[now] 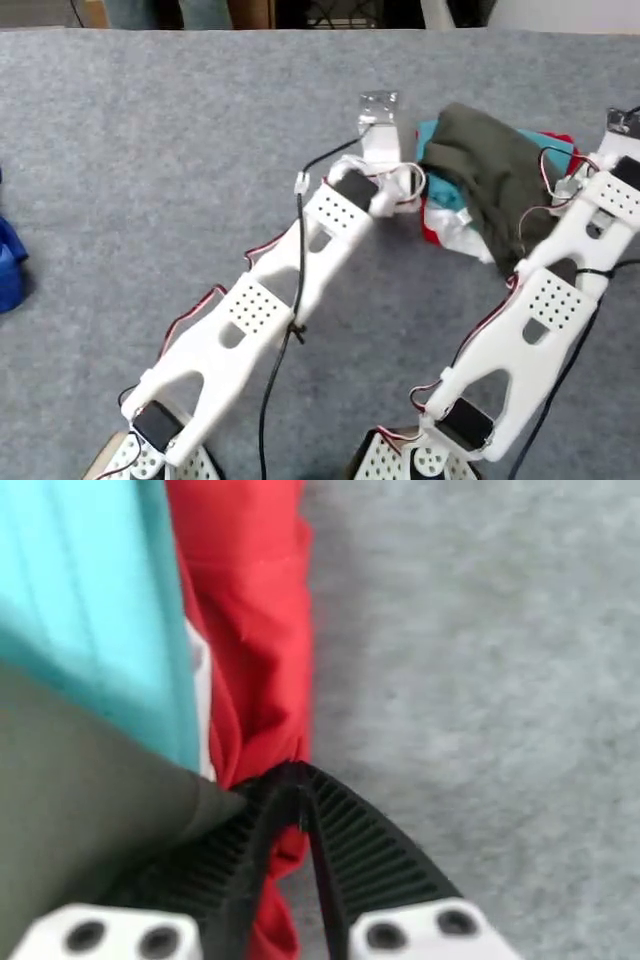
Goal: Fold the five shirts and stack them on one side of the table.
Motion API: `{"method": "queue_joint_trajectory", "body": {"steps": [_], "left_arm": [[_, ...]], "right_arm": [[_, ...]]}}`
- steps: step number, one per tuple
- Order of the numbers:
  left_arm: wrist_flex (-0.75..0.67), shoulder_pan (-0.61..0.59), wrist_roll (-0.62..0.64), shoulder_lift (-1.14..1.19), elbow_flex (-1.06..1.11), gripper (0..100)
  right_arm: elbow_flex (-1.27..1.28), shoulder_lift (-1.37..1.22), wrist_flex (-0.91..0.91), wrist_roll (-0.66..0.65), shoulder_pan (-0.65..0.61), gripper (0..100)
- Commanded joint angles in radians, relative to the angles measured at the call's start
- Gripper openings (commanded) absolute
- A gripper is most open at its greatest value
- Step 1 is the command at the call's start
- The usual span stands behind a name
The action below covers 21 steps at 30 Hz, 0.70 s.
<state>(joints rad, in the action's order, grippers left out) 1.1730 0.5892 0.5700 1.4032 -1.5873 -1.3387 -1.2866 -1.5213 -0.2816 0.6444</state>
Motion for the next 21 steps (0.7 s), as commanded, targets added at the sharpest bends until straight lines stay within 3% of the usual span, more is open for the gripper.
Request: {"method": "queue_joint_trajectory", "body": {"steps": [1, 13, 17, 21], "left_arm": [[0.040, -0.050, 0.006, -0.068, -0.079, 21], [0.152, -0.200, 0.006, -0.068, -0.079, 21], [0.195, -0.243, -0.005, -0.094, -0.079, 21], [0.275, -0.308, -0.127, -0.164, -0.079, 21]], "right_arm": [[0.010, -0.013, -0.054, -0.012, -0.120, 1.5], [0.007, -0.008, -0.126, -0.014, -0.204, 1.5], [-0.104, -0.008, -0.126, -0.006, -0.149, 1.5], [-0.291, -0.010, -0.126, -0.006, -0.080, 1.5]]}}
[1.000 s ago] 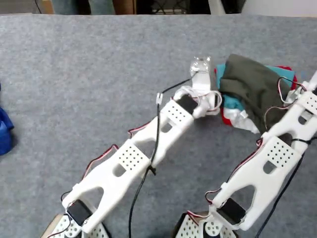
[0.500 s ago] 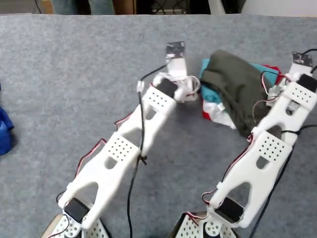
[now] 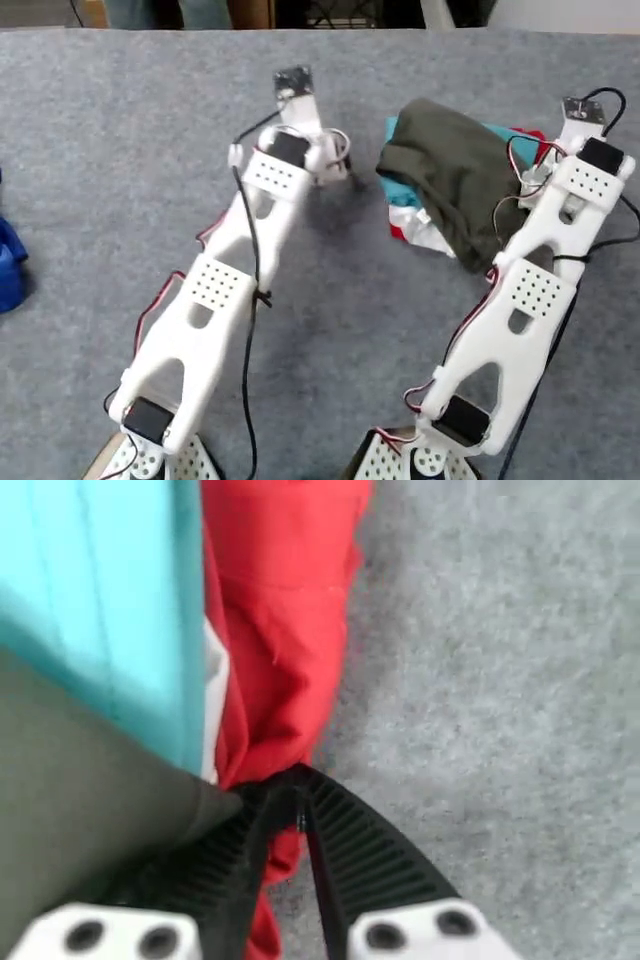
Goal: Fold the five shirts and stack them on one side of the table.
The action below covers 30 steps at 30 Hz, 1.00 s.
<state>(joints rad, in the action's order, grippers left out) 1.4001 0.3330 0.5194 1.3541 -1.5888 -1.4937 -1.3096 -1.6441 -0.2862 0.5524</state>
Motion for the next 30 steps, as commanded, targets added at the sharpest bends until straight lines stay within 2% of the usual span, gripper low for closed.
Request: {"method": "queue_joint_trajectory", "body": {"steps": [1, 5, 9, 14, 18, 22, 26, 30], "left_arm": [[0.072, -0.074, -0.110, -0.138, -0.077, 21], [0.207, -0.229, -0.238, -0.242, -0.077, 21], [0.353, -0.460, -0.358, -0.358, -0.077, 21], [0.364, -0.797, -0.480, -0.491, -0.064, 21], [0.364, -1.017, -0.571, -0.575, -0.056, 21], [0.364, -1.210, -0.618, -0.598, -0.056, 21], [0.364, -1.334, -0.655, -0.597, -0.047, 21], [0.362, -1.415, -0.689, -0.597, 0.021, 21]], "right_arm": [[-0.180, 0.015, -0.003, -0.002, 0.028, 1.5], [-0.166, 0.091, -0.002, -0.002, 0.078, 1.5], [-0.180, 0.173, 0.000, 0.000, 0.123, 1.5], [-0.177, 0.351, -0.103, 0.044, 0.118, 1.5], [-0.177, 0.507, -0.123, 0.077, 0.026, 1.5], [-0.122, 0.642, -0.123, 0.114, -0.152, 1.5], [0.122, 0.728, -0.123, 0.133, -0.351, 1.5], [0.415, 0.750, -0.114, 0.181, -0.479, 1.5]]}}
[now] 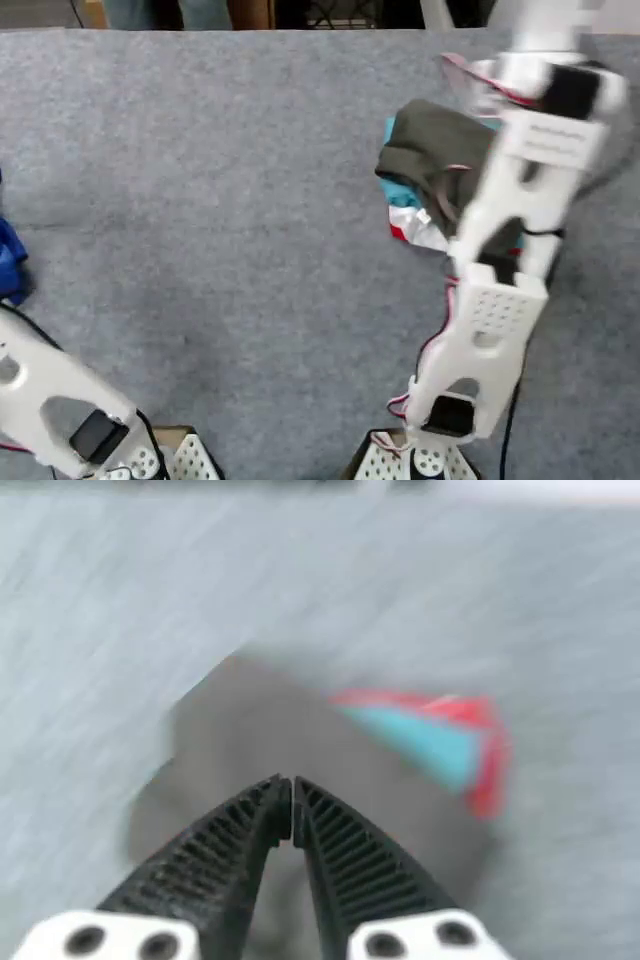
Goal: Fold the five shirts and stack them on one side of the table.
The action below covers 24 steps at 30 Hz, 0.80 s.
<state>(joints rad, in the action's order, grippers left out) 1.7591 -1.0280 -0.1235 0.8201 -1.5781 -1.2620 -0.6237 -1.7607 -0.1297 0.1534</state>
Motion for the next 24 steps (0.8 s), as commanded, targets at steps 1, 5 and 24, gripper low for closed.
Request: {"method": "queue_joint_trajectory", "body": {"steps": [1, 5, 24], "left_arm": [[0.003, -0.073, -0.054, -0.063, 0.025, 21], [0.002, -0.134, -0.061, -0.063, 0.090, 21], [0.000, -0.166, -0.129, -0.055, 0.203, 26]], "right_arm": [[0.257, 0.056, 0.018, 0.026, -0.095, 1.5], [0.487, 0.002, 0.081, 0.028, -0.110, 1.5], [-0.042, -0.018, -0.006, 0.020, -0.049, 1.5]]}}
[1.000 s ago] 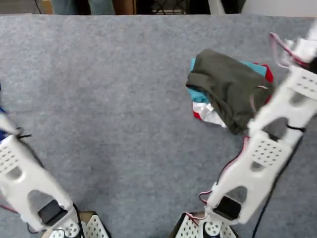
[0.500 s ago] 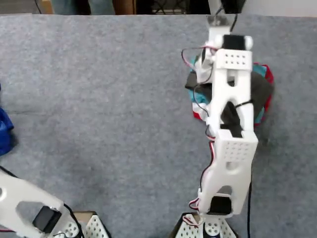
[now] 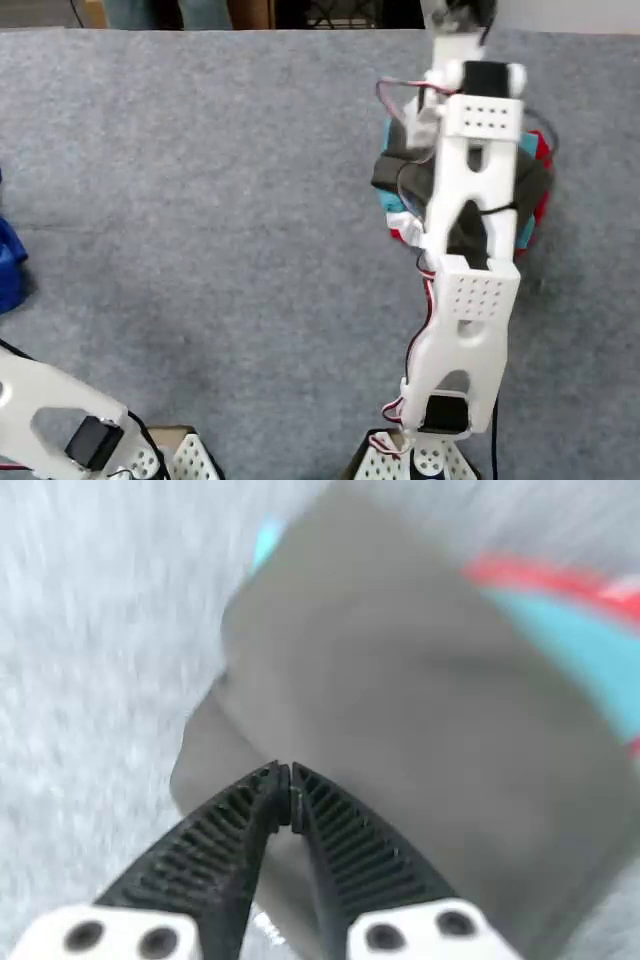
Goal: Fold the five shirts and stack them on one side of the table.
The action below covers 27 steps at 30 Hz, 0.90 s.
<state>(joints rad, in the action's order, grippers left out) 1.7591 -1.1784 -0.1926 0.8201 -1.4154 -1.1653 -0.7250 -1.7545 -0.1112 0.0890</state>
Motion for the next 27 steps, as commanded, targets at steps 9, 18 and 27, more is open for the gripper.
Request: {"method": "queue_joint_trajectory", "body": {"steps": [9, 18, 27], "left_arm": [[-0.215, 0.030, -0.075, 0.222, 0.303, 29], [0.006, 0.208, -0.075, 0.279, 0.105, 3], [0.006, 0.410, -0.083, -0.144, 0.656, 3]], "right_arm": [[-0.166, 0.312, -0.012, 0.002, -0.064, 1.5], [-0.165, 0.410, -0.012, 0.002, -0.219, 1.5], [-0.024, 0.427, -0.006, 0.002, -0.316, 1.4]]}}
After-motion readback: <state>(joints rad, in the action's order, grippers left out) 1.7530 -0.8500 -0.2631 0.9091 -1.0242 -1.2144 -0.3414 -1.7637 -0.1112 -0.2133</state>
